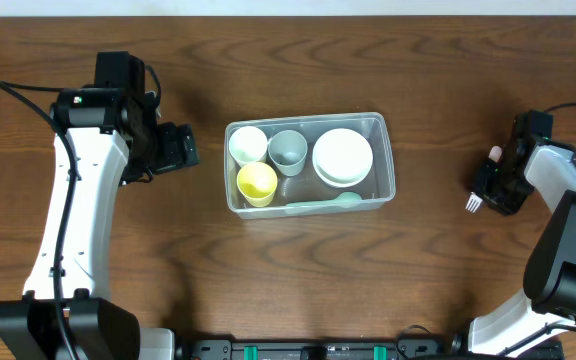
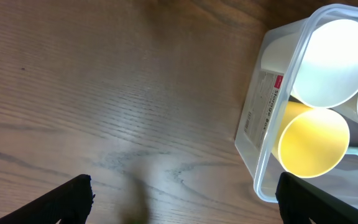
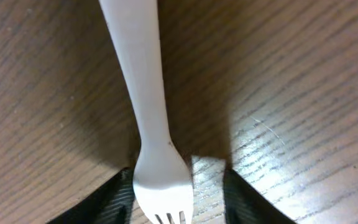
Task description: Pack container
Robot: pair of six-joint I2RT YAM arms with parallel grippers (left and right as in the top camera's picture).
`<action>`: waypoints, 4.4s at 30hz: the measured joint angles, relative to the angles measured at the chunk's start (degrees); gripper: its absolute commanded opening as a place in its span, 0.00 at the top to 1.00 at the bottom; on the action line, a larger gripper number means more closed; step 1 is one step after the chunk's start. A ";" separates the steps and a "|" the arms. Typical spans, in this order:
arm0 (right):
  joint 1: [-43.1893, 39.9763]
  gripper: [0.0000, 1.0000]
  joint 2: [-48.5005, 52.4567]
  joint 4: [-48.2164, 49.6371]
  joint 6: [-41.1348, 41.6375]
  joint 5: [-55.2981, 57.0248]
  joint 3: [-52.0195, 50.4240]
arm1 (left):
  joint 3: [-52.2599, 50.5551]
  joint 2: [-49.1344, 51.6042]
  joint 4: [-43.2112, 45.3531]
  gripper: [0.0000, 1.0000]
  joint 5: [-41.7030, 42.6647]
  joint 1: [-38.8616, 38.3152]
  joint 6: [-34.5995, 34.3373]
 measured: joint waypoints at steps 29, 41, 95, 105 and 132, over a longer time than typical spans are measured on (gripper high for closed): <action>-0.02 0.95 -0.13 0.35 -0.13 0.04 -0.11 | 0.00 0.00 -0.11 0.06 0.00 0.00 0.00; 5.05 0.99 -5.07 -4.00 -7.61 -3.56 5.99 | 0.00 0.00 -0.20 0.06 0.00 0.00 0.00; 36.02 0.01 -18.21 2.95 -36.37 -0.94 18.29 | 0.00 0.00 3.58 0.05 -3.54 -8.46 2.86; 25.77 0.01 -18.56 1.07 -21.99 -0.11 18.29 | 0.00 0.00 9.86 0.02 -5.42 -14.80 7.08; 31.87 0.01 -58.23 -5.53 -6.69 13.27 -8.83 | -23.17 -47.39 9.42 0.02 -6.05 -15.39 6.05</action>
